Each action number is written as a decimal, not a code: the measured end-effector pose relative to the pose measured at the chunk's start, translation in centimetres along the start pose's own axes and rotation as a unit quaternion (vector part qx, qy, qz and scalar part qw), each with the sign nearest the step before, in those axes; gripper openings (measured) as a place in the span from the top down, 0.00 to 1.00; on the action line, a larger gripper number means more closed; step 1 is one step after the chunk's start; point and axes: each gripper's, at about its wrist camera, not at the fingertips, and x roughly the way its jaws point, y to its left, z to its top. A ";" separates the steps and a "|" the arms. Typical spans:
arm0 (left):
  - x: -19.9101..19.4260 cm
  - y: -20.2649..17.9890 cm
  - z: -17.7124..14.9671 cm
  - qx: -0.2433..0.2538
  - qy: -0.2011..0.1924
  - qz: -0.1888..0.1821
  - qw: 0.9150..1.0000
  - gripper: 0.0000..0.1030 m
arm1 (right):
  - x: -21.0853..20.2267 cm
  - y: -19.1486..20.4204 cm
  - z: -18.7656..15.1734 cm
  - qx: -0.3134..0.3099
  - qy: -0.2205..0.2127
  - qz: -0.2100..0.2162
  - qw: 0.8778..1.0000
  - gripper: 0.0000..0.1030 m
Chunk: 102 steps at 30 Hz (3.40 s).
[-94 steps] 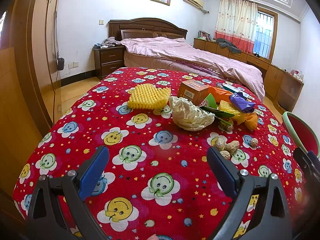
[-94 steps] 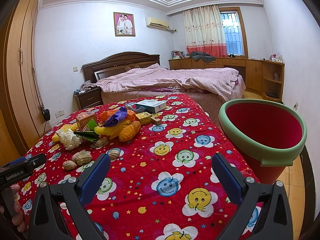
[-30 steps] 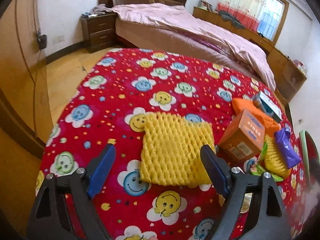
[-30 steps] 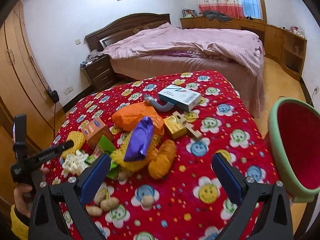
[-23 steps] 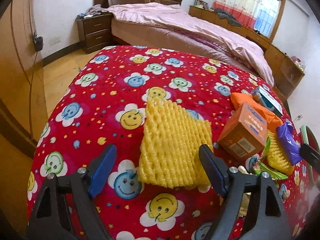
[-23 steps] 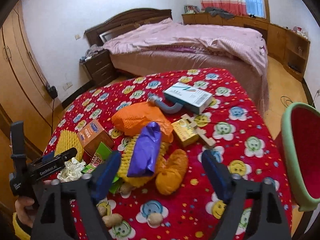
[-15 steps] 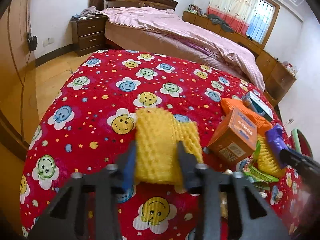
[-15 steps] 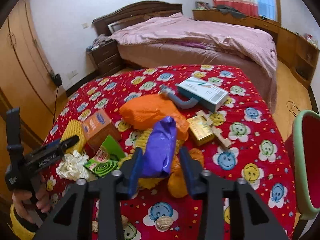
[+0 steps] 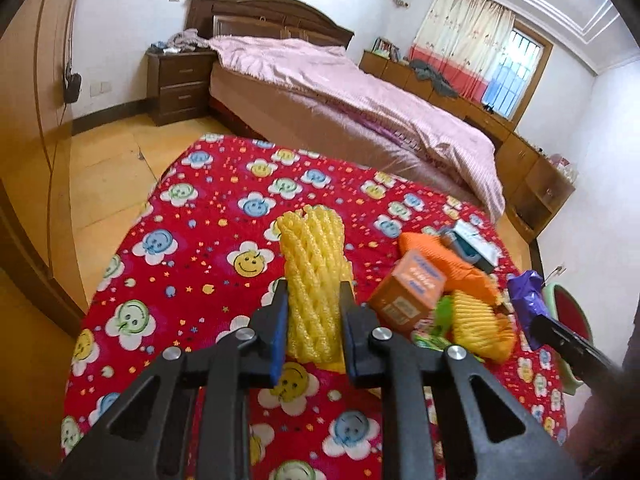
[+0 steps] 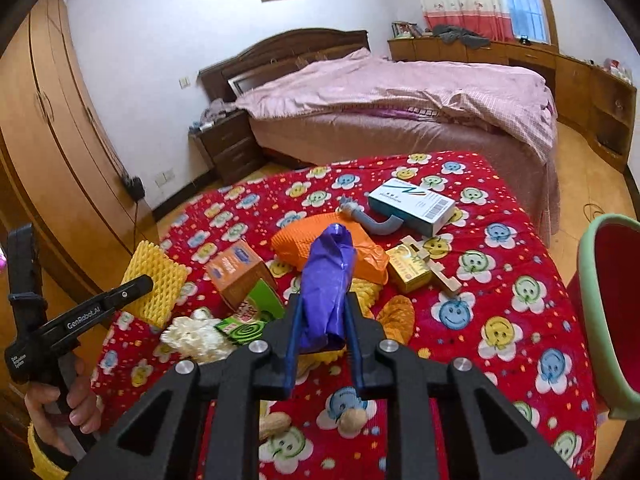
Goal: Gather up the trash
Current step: 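Grasp the purple wrapper with the right tool while the left tool grasps a yellow foam net, then carry the purple wrapper and yellow foam net over the green-rimmed red bucket, then open the right tool dropping the wrapper while the left tool drops the foam net, then move both tools back over the trash on the blanket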
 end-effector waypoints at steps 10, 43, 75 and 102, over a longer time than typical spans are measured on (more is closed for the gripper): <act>-4.8 -4.1 0.3 0.030 -0.027 -0.034 0.999 0.78 | -5.9 -1.8 -0.5 0.028 -0.046 -0.003 0.999 0.78; 1.9 -33.2 -4.5 0.216 0.060 -0.209 0.952 0.78 | -18.9 -22.9 -6.8 0.214 -0.133 -0.130 0.959 0.78; 8.3 -40.6 -8.6 0.269 0.103 -0.230 0.930 0.53 | -16.0 -29.1 -8.0 0.277 -0.101 -0.153 0.943 0.60; 1.9 -29.0 -6.4 0.193 0.067 -0.124 0.971 0.53 | -17.7 -20.1 -6.8 0.209 -0.124 -0.119 0.963 0.44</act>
